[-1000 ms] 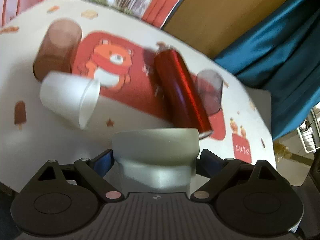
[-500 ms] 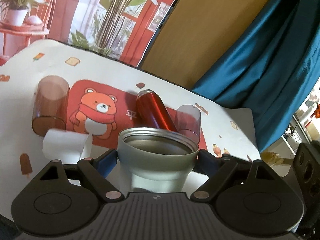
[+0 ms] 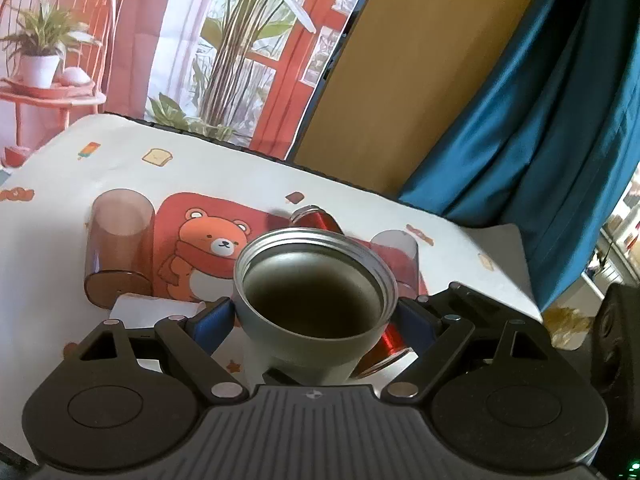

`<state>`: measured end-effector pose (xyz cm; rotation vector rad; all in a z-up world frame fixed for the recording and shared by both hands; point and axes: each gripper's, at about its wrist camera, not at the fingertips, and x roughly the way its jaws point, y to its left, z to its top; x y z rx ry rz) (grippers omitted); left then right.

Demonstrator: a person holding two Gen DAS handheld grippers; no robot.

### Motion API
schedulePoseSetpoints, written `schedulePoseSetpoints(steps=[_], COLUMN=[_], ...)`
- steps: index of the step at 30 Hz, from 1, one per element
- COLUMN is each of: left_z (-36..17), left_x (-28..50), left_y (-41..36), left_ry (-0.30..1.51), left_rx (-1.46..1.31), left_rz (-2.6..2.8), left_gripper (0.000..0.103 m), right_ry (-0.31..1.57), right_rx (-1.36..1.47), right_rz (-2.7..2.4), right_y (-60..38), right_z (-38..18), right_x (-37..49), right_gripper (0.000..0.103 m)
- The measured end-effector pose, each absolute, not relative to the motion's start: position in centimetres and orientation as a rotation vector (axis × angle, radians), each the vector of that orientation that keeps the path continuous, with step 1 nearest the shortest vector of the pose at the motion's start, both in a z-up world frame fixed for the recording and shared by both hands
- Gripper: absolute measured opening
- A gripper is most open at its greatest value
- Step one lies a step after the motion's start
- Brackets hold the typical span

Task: Flip cup upright
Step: 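Lower the upright white tumbler onto the mat and open the right gripper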

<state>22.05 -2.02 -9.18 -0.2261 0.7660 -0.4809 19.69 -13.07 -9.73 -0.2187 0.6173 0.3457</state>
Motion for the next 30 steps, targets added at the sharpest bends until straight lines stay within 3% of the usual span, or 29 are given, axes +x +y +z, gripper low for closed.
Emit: schedulePoseSetpoints(steps=[21, 30], left_z=[-8.8, -7.1], left_x=[20.2, 18.9], left_y=[-3.2, -2.0], left_ry=[0.795, 0.742], left_rx=[-0.213, -0.128], left_rz=[-0.515, -0.353], left_gripper=[0.09, 0.098], right_ry=[0.661, 0.713], right_rx=[-0.146, -0.016], right_rz=[0.312, 0.274], right_y=[-15.2, -17.4], right_z=[-10.0, -8.5], right_x=[17.4, 15.9], right_gripper=[0.074, 0.096])
